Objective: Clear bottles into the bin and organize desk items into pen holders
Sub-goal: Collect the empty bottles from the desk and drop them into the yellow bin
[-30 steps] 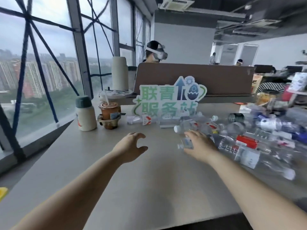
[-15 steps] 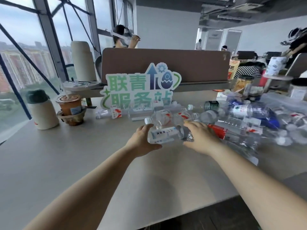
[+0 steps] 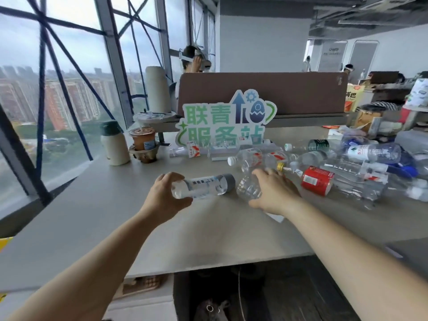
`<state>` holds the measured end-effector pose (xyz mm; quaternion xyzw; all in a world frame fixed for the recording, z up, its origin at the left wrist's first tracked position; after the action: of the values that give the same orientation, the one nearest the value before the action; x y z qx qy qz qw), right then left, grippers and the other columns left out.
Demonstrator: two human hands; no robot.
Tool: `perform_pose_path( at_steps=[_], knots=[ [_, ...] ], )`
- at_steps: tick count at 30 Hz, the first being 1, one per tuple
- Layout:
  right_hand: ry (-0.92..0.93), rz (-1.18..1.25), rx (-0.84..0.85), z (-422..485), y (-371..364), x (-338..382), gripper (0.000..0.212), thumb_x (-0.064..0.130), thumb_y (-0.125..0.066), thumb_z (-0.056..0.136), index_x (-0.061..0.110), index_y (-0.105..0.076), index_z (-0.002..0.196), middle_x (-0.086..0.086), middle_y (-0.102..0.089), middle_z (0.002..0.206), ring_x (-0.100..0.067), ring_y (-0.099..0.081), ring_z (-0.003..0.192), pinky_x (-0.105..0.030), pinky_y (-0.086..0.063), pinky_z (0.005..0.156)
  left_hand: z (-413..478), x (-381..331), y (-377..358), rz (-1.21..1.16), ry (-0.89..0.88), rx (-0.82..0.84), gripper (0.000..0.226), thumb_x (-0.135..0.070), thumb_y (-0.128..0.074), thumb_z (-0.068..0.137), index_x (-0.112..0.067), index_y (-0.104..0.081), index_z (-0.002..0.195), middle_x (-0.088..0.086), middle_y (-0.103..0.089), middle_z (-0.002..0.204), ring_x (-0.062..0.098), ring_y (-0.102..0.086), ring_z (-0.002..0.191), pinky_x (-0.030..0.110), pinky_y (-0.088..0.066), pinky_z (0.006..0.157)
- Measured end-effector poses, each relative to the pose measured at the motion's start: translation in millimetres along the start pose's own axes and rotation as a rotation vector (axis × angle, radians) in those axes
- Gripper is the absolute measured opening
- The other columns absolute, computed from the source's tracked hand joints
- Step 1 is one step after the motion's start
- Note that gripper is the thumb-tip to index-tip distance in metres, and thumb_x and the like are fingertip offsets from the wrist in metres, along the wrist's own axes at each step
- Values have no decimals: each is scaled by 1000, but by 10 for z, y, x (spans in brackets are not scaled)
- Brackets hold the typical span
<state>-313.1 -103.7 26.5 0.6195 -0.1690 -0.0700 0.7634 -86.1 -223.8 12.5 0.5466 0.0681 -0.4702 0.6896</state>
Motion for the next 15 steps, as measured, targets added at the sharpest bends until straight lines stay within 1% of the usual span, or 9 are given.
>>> perform_pose_path(
  at_steps=[3, 4, 5, 7, 8, 9, 12, 13, 15],
  knots=[
    [176, 95, -122, 20, 207, 903, 74, 41, -71, 72, 21, -34, 134, -8, -41, 133, -28, -41, 121, -38, -41, 95, -290, 362, 783, 10, 44, -145, 54, -17, -83, 68, -18, -58, 115, -1, -47, 111, 20, -55, 100, 31, -48, 82],
    [239, 143, -170, 13, 283, 1228, 73, 41, -71, 73, 21, -34, 133, -8, -42, 129, -28, -42, 118, -38, -43, 92, -413, 485, 1061, 34, 61, -193, 54, -18, -83, 69, -19, -57, 116, -1, -47, 112, 19, -54, 100, 30, -48, 81],
    [298, 207, -213, 0, 354, 1553, 73, 40, -72, 73, 22, -34, 133, -8, -42, 125, -28, -43, 115, -37, -43, 90, -547, 613, 1351, 53, 82, -244, 54, -18, -83, 70, -19, -57, 117, 0, -47, 113, 17, -53, 100, 25, -48, 79],
    [420, 368, -292, -40, 464, 2201, 74, 36, -74, 73, 21, -35, 135, -9, -43, 122, -27, -45, 112, -37, -44, 89, -848, 851, 1954, 56, 99, -371, 53, -17, -83, 69, -17, -58, 116, 2, -50, 113, 15, -54, 95, 9, -42, 72],
    [491, 458, -324, -78, 506, 2526, 75, 34, -76, 73, 20, -36, 135, -8, -44, 122, -26, -46, 111, -38, -44, 90, -1019, 971, 2255, 56, 105, -440, 52, -15, -83, 69, -16, -59, 114, 4, -52, 112, 15, -54, 92, 5, -42, 68],
    [562, 550, -349, -125, 534, 2857, 76, 34, -78, 72, 18, -38, 134, -8, -45, 122, -25, -47, 110, -40, -45, 90, -1205, 1092, 2550, 61, 118, -503, 51, -15, -84, 68, -17, -58, 112, 5, -54, 112, 15, -55, 90, 6, -43, 67],
    [716, 804, -357, -315, 532, 3782, 76, 35, -81, 71, 17, -40, 133, 5, -44, 121, -15, -48, 106, -39, -46, 88, -1792, 1383, 3348, 123, 152, -669, 52, -15, -84, 68, -19, -54, 110, 2, -54, 111, 20, -55, 96, 24, -52, 68],
    [758, 863, -359, -388, 509, 4070, 76, 36, -82, 71, 18, -41, 133, 8, -44, 120, -14, -49, 105, -40, -47, 87, -1994, 1465, 3581, 146, 171, -718, 52, -14, -83, 69, -16, -54, 111, -1, -52, 111, 20, -54, 97, 22, -50, 66],
    [831, 949, -367, -526, 433, 4618, 78, 38, -82, 71, 18, -42, 134, 6, -48, 124, -17, -53, 104, -41, -49, 84, -2382, 1640, 3997, 206, 212, -800, 53, -14, -82, 70, -14, -52, 115, -4, -47, 112, 18, -51, 100, 19, -49, 68]
  ],
)
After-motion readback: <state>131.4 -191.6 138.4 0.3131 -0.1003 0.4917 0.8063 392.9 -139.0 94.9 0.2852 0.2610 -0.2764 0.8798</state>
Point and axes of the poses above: each hand's wrist, its own z-axis towards the middle knuckle, its own y-axis out of the back of the hand, x = y × z, the point moved 9 cm from there along z, towards the middle knuckle
